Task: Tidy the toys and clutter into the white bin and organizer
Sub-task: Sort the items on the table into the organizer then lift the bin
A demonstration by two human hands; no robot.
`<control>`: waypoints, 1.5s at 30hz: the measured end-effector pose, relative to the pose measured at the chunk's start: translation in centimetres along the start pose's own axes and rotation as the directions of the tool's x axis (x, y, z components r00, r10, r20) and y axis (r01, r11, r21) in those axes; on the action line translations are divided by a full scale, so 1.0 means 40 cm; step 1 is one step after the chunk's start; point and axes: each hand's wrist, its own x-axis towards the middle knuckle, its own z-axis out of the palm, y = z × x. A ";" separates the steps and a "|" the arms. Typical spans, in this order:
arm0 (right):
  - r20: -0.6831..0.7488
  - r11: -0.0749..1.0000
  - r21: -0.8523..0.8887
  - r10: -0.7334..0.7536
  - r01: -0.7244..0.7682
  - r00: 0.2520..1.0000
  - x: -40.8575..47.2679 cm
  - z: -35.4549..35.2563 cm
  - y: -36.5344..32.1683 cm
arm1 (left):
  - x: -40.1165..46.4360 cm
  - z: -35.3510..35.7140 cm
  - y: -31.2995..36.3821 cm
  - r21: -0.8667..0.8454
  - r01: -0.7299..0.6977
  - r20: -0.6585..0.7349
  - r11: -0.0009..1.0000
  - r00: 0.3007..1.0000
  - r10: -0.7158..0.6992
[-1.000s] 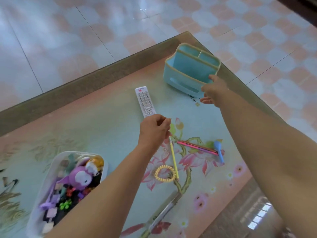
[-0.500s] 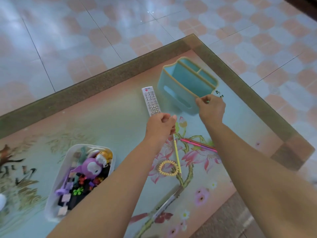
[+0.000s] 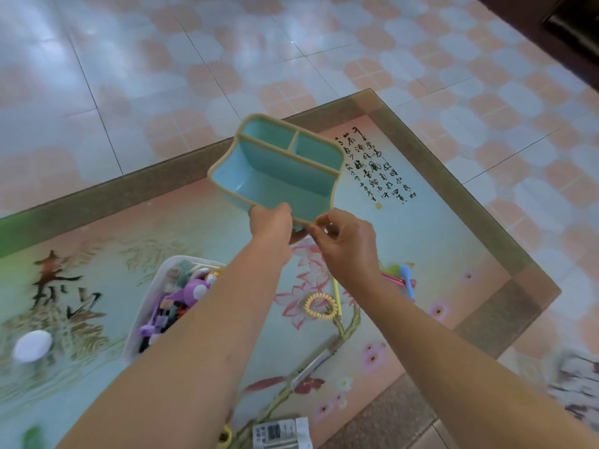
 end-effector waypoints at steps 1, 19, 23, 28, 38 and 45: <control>0.023 0.999 0.026 -0.025 0.025 0.999 -0.002 0.003 -0.009 | 0.010 -0.019 0.010 0.005 -0.026 -0.018 1.000 1.000 0.026; 0.286 0.813 -0.411 0.544 -0.412 0.789 0.231 0.331 0.201 | 0.181 -0.280 0.015 0.246 -0.028 -0.094 0.969 0.994 0.053; 0.248 0.768 -0.480 0.582 -0.423 0.775 0.233 0.363 0.226 | 0.178 -0.278 0.012 0.252 -0.020 -0.078 0.968 0.996 0.041; 0.293 0.780 -0.258 0.625 -0.570 0.723 0.237 0.309 0.238 | 0.144 -0.265 0.022 0.283 -0.003 -0.071 0.959 0.997 0.024; 0.480 0.715 0.379 0.391 -0.588 0.785 0.246 -0.062 0.053 | 0.045 -0.240 0.015 0.340 -0.014 -0.031 0.940 0.999 0.026; 0.735 0.800 0.182 0.275 -0.572 0.619 0.195 -0.249 -0.120 | -0.063 -0.250 -0.014 0.389 -0.082 -0.013 0.918 0.995 0.094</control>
